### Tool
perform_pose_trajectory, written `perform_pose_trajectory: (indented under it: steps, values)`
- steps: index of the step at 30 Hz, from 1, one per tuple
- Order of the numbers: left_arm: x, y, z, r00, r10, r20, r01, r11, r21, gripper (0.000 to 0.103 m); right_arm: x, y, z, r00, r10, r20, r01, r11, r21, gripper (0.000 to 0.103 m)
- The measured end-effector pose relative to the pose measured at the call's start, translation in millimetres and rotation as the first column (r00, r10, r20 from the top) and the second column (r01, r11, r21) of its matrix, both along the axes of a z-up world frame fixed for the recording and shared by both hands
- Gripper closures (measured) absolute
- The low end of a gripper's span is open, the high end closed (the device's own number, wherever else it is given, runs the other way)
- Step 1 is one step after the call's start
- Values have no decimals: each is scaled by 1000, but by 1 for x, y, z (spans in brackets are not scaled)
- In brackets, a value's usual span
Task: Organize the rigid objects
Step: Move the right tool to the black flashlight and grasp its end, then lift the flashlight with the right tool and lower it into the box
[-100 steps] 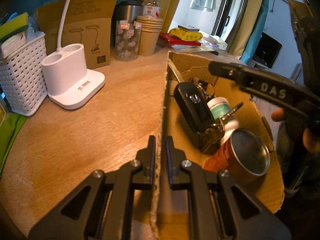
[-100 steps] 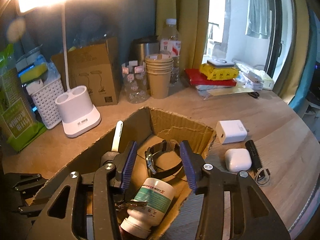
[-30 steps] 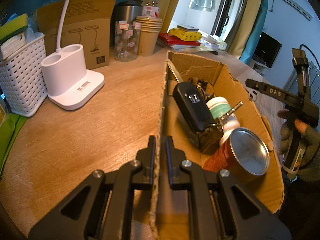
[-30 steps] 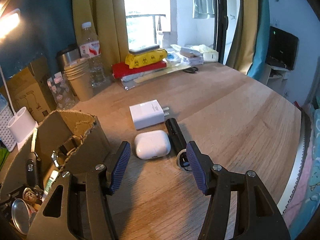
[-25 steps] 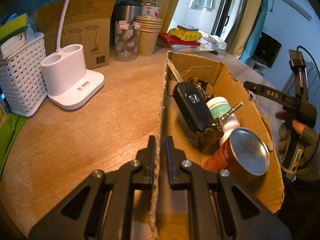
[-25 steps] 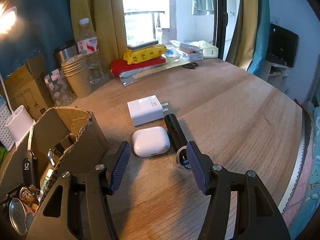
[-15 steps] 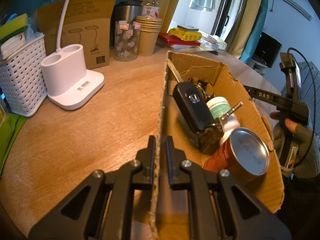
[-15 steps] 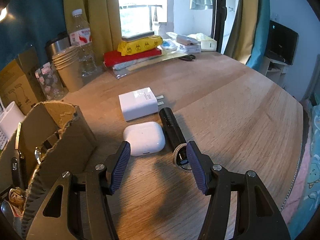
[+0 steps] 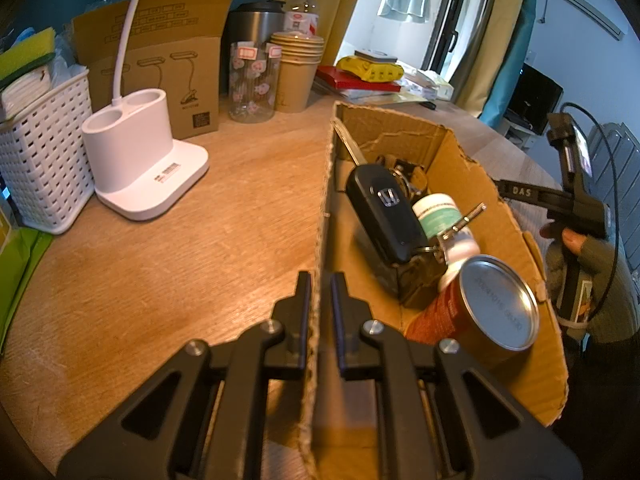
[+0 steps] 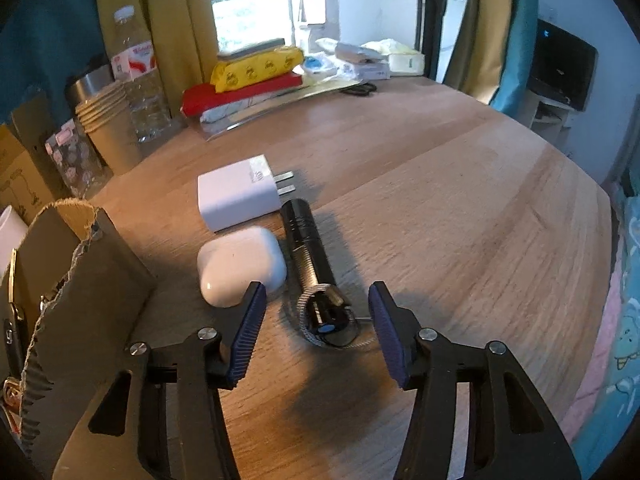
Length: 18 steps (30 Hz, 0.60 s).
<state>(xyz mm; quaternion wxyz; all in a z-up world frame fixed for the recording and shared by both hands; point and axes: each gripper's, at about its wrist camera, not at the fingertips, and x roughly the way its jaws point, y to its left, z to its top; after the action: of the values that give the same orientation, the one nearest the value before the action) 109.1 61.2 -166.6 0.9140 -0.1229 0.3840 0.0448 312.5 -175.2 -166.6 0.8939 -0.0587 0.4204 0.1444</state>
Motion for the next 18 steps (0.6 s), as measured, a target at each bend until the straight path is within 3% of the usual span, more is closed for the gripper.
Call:
perform_pose_trajectory:
  steps: [3, 4, 5, 18]
  values:
    - [0, 0, 0, 1000, 0, -1, 0, 1000, -1, 92, 1, 5, -2, 1000, 18, -3, -18, 1000, -19, 67]
    - [0, 0, 0, 1000, 0, 0, 0, 1000, -1, 92, 0, 5, -1, 1000, 22, 1, -22, 1000, -17, 77]
    - [0, 0, 0, 1000, 0, 0, 0, 1000, 0, 92, 0, 5, -1, 1000, 26, 2, -26, 1000, -12, 79]
    - [0, 0, 0, 1000, 0, -1, 0, 1000, -1, 92, -18, 2, 14, 995, 52, 85, -52, 999, 3, 80]
